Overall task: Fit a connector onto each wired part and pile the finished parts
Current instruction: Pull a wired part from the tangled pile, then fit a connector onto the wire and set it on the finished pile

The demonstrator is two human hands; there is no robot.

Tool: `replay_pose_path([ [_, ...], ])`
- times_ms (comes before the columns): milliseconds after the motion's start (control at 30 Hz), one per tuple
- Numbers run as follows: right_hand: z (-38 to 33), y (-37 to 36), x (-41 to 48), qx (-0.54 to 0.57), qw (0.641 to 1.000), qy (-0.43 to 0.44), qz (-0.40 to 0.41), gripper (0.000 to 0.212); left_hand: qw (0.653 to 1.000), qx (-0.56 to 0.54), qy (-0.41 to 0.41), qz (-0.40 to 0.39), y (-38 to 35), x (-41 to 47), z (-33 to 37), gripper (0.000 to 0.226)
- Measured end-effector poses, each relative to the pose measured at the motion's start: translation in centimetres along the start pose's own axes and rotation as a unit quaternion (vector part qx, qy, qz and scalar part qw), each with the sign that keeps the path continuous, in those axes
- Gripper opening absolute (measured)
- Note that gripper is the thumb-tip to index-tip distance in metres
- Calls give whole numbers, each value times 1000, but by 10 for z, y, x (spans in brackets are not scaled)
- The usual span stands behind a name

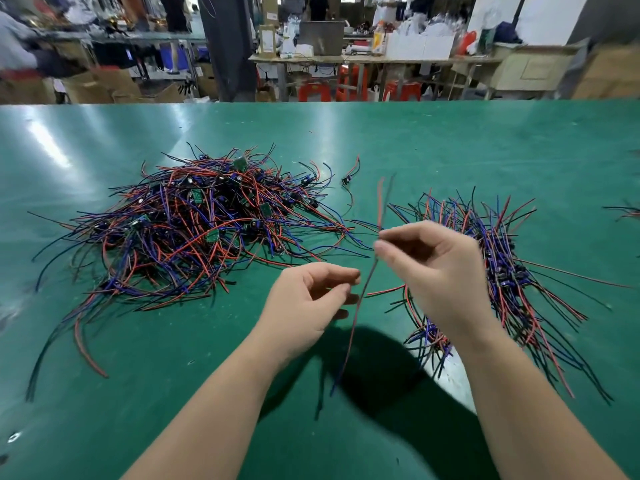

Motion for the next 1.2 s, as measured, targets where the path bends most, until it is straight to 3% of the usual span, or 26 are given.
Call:
replay_pose_path([
  [100, 3, 23, 9, -34, 994, -6, 104, 15, 979, 160, -81, 96, 16, 7, -1, 31],
  [200, 12, 39, 15, -200, 967, -7, 159, 14, 909, 348, -178, 143, 31, 9, 6, 35],
  [267, 22, 40, 17, -347, 934, -26, 75, 9, 883, 412, -184, 130, 35, 14, 3, 39],
  [367, 38, 30, 14, -454, 873, -105, -144, 17, 838, 532, -87, 83, 37, 21, -9, 50],
  [433, 36, 25, 11, -459, 867, -113, -159, 23, 816, 574, -41, 60, 39, 24, -17, 51],
  [533, 23, 19, 8, -416, 905, -64, -57, 23, 820, 568, -34, 66, 40, 25, -21, 40],
  [600, 16, 11, 5, -377, 925, -29, -44, 21, 817, 568, -61, 84, 40, 26, -18, 32],
  [767, 4, -18, -9, -299, 942, 40, -147, 16, 822, 550, -99, 113, 39, 30, -11, 24],
  [900, 6, -30, -14, -305, 931, 32, -197, 18, 773, 620, -98, 94, 35, 32, -12, 16],
  [1000, 8, -29, -13, -294, 940, 5, -173, 14, 759, 643, -90, 48, 33, 32, -18, 21],
  [1033, 8, -28, -12, -288, 944, -8, -158, 13, 770, 629, -102, 43, 32, 30, -17, 23],
  [1133, 13, -25, -9, -307, 943, -40, -124, 14, 846, 477, -224, 76, 27, 22, -1, 22],
  [1200, 20, -23, -6, -345, 926, -59, -139, 18, 842, 416, -325, 106, 19, 10, 10, 22],
])
Point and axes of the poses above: each hand's wrist, its own x-axis towards the middle knuckle, its own y-axis out of the back of the hand, z = x × y, the point moved 2 cm from there along x, towards the middle knuckle, and after that the axes turned 15 degrees about -x, right-handed, at the moved point
